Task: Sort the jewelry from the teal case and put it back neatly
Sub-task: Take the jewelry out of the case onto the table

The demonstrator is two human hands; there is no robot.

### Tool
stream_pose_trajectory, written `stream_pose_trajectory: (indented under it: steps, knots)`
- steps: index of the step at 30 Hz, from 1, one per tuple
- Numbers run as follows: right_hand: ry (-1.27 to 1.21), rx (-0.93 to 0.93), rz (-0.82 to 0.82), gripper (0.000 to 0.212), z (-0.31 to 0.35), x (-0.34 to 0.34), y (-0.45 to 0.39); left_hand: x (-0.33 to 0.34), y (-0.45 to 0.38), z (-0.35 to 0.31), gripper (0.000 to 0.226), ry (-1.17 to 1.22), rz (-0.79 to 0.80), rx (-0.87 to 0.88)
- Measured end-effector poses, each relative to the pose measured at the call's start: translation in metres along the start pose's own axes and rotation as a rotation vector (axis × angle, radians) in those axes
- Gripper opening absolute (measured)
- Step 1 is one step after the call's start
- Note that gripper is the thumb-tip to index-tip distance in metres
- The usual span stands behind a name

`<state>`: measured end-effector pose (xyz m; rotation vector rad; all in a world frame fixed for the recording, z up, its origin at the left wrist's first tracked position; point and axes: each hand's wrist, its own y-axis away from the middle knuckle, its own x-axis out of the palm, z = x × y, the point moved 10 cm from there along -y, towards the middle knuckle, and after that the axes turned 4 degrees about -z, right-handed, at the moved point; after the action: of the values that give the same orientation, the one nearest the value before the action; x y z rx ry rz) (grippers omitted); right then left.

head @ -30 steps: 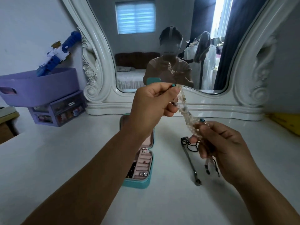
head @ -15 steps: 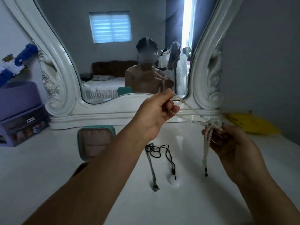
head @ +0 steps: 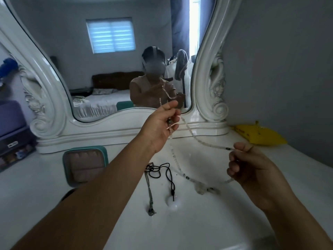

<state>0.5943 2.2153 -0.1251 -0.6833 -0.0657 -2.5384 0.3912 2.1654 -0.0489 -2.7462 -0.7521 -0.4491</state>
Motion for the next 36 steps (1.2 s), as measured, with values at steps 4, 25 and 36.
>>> stream_pose_trajectory:
  steps: [4,25,36]
  knots:
    - [0.128,0.0,0.143,0.02,-0.003,0.011,0.017,-0.011,-0.023,0.004,0.034,-0.168,-0.017,0.1]
    - [0.715,-0.208,-0.285,0.02,-0.027,-0.044,0.021,-0.035,-0.034,0.083,0.029,-1.422,0.122,0.146]
    - [0.667,-0.219,-0.177,0.009,-0.024,0.015,0.024,-0.052,0.043,0.039,0.018,-1.422,0.293,0.225]
